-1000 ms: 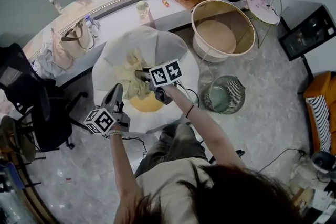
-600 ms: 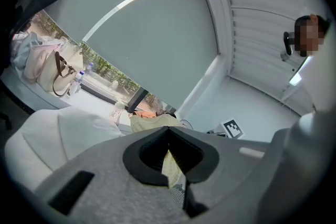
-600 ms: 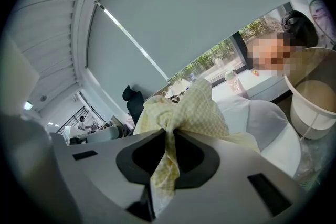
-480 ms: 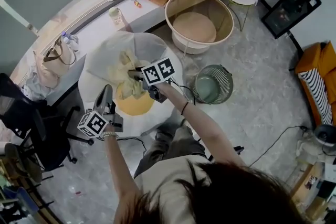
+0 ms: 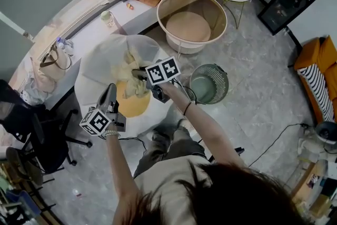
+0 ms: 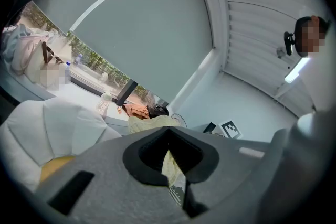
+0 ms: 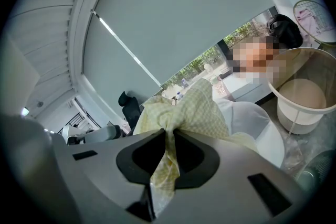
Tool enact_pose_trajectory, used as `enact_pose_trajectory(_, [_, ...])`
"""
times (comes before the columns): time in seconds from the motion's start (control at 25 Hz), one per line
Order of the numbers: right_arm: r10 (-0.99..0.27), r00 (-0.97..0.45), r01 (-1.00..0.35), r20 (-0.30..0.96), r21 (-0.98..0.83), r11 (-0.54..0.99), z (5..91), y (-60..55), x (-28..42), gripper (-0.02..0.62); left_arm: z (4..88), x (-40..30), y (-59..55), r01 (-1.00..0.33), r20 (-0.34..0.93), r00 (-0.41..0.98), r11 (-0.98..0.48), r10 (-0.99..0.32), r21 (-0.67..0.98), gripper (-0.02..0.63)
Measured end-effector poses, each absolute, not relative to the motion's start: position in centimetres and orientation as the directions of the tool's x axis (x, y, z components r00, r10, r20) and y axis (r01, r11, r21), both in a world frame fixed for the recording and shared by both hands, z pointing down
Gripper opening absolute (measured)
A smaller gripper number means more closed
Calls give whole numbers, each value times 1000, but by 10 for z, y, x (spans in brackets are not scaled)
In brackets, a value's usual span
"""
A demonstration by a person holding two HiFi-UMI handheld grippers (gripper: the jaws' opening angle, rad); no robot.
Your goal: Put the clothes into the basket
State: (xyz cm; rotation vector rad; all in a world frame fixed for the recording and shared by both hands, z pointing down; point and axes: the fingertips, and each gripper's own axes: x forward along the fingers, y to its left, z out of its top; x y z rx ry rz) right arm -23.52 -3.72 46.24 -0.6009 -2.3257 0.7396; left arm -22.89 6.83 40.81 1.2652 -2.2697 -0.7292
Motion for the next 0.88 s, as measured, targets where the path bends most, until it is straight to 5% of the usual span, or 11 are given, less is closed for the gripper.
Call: enact_pose_trajectory(0.88, [509,-764,145,398,-662,736,461,-147,-186,48,397,-172,-54,-705,133,-372,373,-919,603,11])
